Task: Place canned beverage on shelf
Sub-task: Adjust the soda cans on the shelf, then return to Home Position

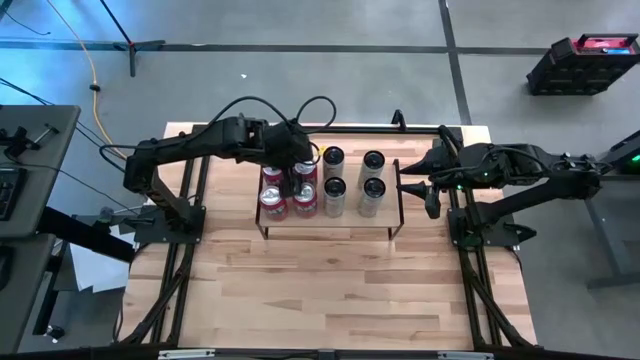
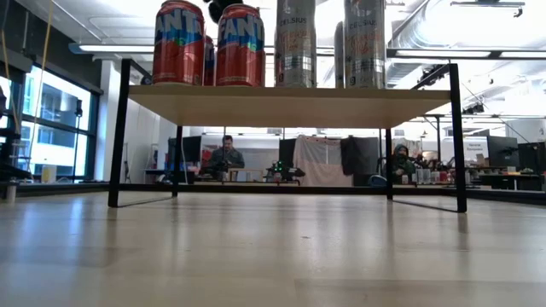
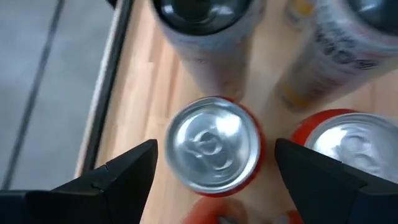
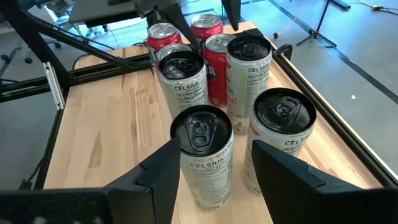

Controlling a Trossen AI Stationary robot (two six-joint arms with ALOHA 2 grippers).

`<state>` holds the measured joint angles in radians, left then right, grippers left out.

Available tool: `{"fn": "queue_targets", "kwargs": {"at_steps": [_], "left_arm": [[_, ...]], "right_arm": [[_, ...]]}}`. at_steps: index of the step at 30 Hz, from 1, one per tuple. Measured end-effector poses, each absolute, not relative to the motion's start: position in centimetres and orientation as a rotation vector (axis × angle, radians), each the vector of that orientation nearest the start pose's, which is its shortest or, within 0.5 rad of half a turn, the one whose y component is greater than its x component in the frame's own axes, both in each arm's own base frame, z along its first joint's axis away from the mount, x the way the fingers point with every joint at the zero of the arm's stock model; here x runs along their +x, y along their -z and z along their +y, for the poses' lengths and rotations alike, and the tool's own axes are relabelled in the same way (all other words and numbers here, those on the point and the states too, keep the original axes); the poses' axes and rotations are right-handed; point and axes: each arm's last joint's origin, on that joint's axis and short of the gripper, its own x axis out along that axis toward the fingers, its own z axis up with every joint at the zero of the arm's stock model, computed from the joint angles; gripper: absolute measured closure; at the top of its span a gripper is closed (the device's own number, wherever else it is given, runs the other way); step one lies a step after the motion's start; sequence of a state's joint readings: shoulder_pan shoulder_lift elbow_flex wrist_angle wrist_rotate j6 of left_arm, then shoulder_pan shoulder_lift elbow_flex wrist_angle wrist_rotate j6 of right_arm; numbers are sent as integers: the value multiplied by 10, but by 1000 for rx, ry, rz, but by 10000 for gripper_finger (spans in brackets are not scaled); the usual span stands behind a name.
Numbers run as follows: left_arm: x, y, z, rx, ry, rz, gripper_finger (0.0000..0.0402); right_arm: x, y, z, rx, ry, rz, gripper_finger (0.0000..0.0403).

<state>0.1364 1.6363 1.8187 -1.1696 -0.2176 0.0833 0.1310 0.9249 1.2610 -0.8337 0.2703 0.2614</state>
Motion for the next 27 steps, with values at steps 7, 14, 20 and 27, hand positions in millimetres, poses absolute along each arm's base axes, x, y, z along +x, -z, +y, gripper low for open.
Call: {"fn": "queue_targets", "kwargs": {"at_steps": [7, 14, 20, 27], "left_arm": [[317, -386, 47, 98, -229, 1018, 88], [318, -385, 44, 97, -211, 1020, 88], [319, -385, 43, 96, -214, 1012, 88], [317, -396, 43, 97, -221, 975, 88]], "right_arm": [[156, -406, 13, 157, 199, 466, 219], [156, -406, 13, 157, 199, 466, 219], [156, -406, 13, 157, 199, 466, 219], [156, -406, 13, 157, 199, 466, 219]]}}
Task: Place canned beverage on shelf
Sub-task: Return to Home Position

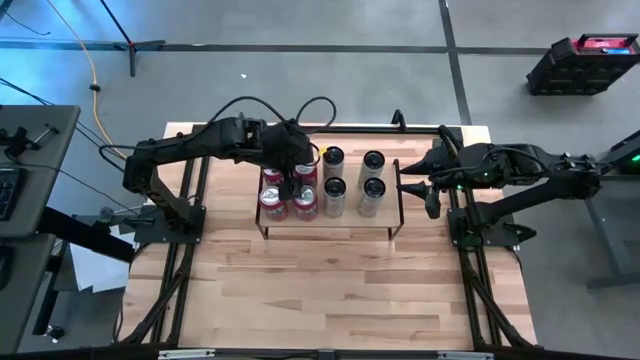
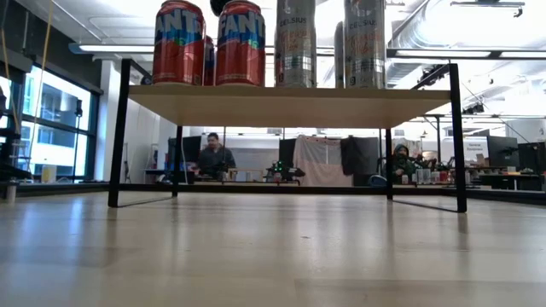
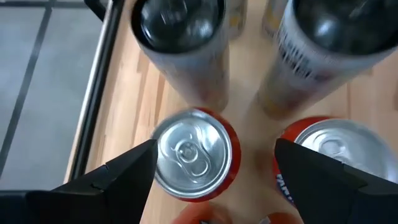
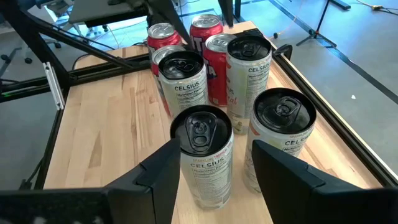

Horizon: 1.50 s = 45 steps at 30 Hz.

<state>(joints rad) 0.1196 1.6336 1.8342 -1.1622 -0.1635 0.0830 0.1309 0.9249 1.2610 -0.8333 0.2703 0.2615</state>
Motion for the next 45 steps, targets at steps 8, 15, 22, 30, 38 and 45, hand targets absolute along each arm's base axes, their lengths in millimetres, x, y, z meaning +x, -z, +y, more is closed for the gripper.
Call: {"fn": "queue_targets", "kwargs": {"at_steps": [8, 15, 22, 30, 38, 45], "left_arm": [[307, -429, 36, 33, -134, 806, 88], [313, -458, 22, -49, 25, 510, 88], [292, -473, 27, -57, -8, 362, 88], [270, -464, 32, -124, -56, 210, 88], [260, -444, 30, -195, -57, 116, 88], [272, -419, 32, -248, -80, 190, 88]], "right_arm": [[157, -406, 13, 155, 209, 462, 219], [168, -408, 13, 171, 260, 412, 219], [173, -420, 8, 123, 270, 285, 219], [159, -432, -4, 104, 239, 201, 219], [156, -421, -10, 56, 293, 322, 219], [165, -414, -15, 31, 330, 388, 211]]}}
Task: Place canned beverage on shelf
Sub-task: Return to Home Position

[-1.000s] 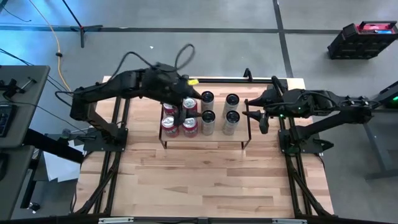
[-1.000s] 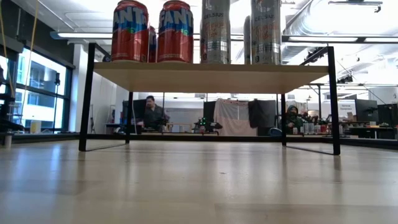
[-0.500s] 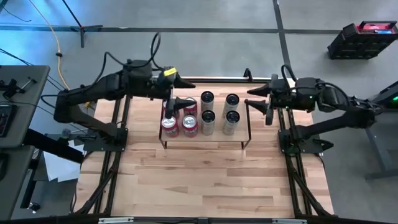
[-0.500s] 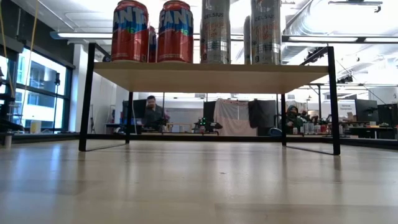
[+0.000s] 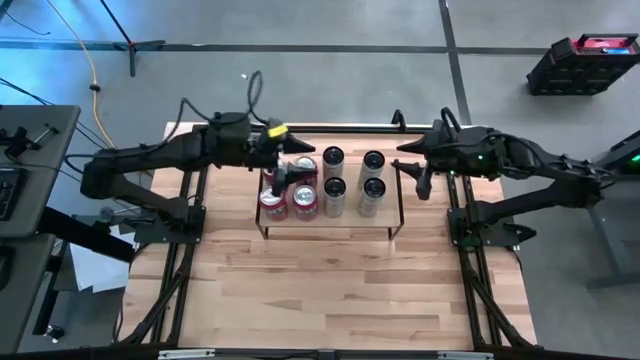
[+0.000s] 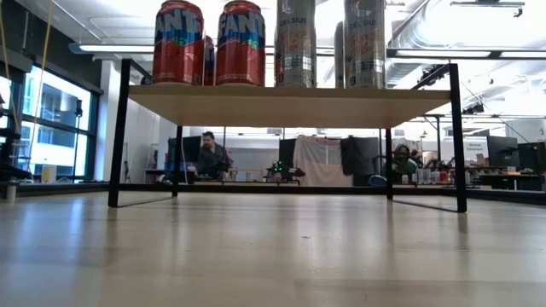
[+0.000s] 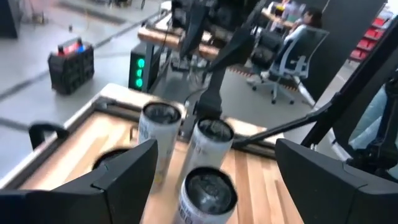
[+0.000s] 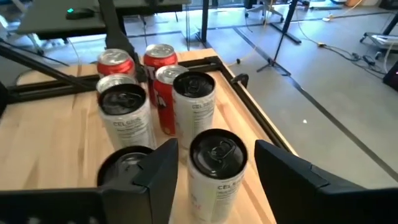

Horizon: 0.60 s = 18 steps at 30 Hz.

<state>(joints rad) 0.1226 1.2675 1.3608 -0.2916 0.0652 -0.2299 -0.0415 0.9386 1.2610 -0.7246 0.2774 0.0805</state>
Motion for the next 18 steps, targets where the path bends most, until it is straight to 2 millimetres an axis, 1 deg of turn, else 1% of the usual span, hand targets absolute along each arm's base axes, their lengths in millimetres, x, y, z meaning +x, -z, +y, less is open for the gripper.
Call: {"fn": "queue_targets", "kwargs": {"at_steps": [2, 4, 7, 9, 11, 15, 18], "left_arm": [[278, -413, 32, -266, -84, 216, 88], [282, -413, 33, -272, -83, 199, 88], [281, -417, 34, -272, -84, 166, 88], [277, -421, 36, -269, -91, 147, 88], [268, -428, 38, -262, -98, 114, 88], [253, -439, 43, -300, -126, 63, 88], [243, -444, 42, -238, -133, 55, 88]], "right_arm": [[168, -412, -17, 22, 339, 397, 199], [170, -411, -18, 24, 342, 404, 181], [173, -413, -19, 38, 309, 381, 149], [173, -418, -19, 52, 259, 336, 131], [167, -421, -20, 31, 227, 311, 120], [148, -427, -23, 2, 239, 278, 117], [131, -433, -22, -2, 233, 230, 119]]}}
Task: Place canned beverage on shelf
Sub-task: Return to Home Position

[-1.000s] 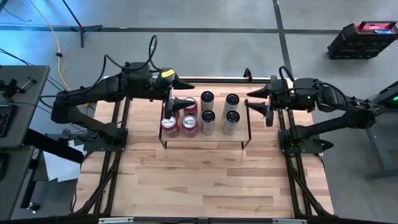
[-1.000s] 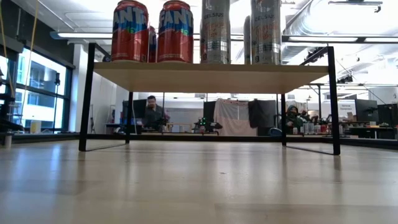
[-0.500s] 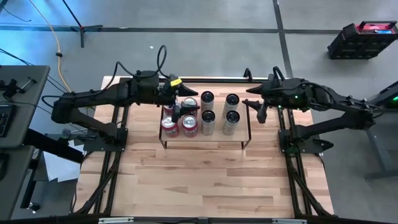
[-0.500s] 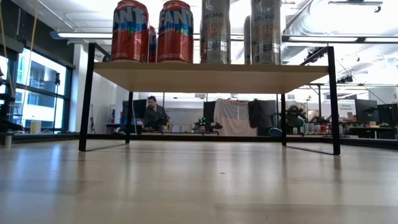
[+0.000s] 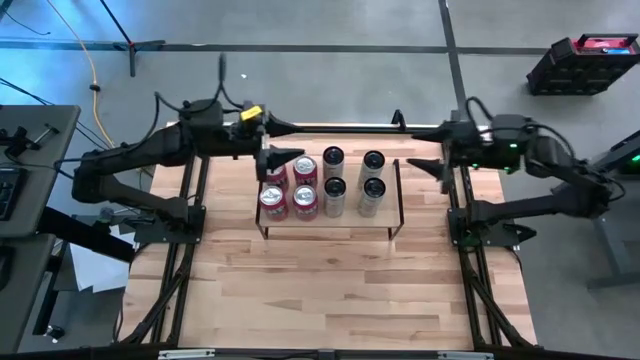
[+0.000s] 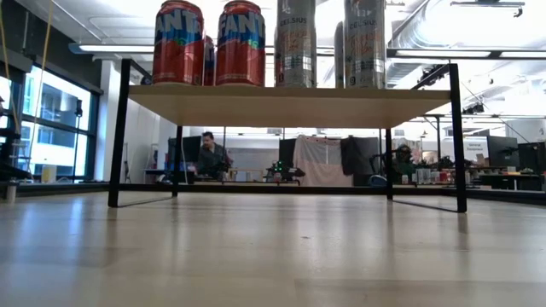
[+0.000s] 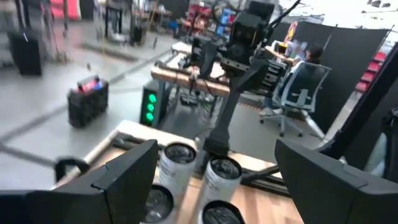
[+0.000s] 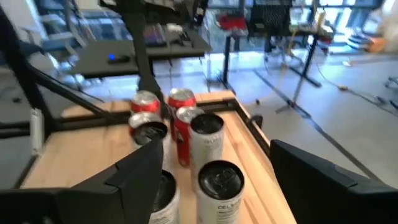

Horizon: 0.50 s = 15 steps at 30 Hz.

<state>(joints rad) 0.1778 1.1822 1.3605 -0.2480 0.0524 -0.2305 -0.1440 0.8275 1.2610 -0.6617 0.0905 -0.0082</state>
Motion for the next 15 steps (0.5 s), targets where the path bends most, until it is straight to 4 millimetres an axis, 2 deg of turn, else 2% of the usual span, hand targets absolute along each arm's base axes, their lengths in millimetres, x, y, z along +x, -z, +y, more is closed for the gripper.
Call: {"fn": "queue_targets", "kwargs": {"at_steps": [6, 15], "left_arm": [[234, -450, 36, -182, -190, 24, 88], [232, -446, 24, -146, -196, 77, 88]], "right_arm": [[95, -442, -15, -1, 175, 134, 170], [43, -438, -6, -24, 129, 71, 319]]}}
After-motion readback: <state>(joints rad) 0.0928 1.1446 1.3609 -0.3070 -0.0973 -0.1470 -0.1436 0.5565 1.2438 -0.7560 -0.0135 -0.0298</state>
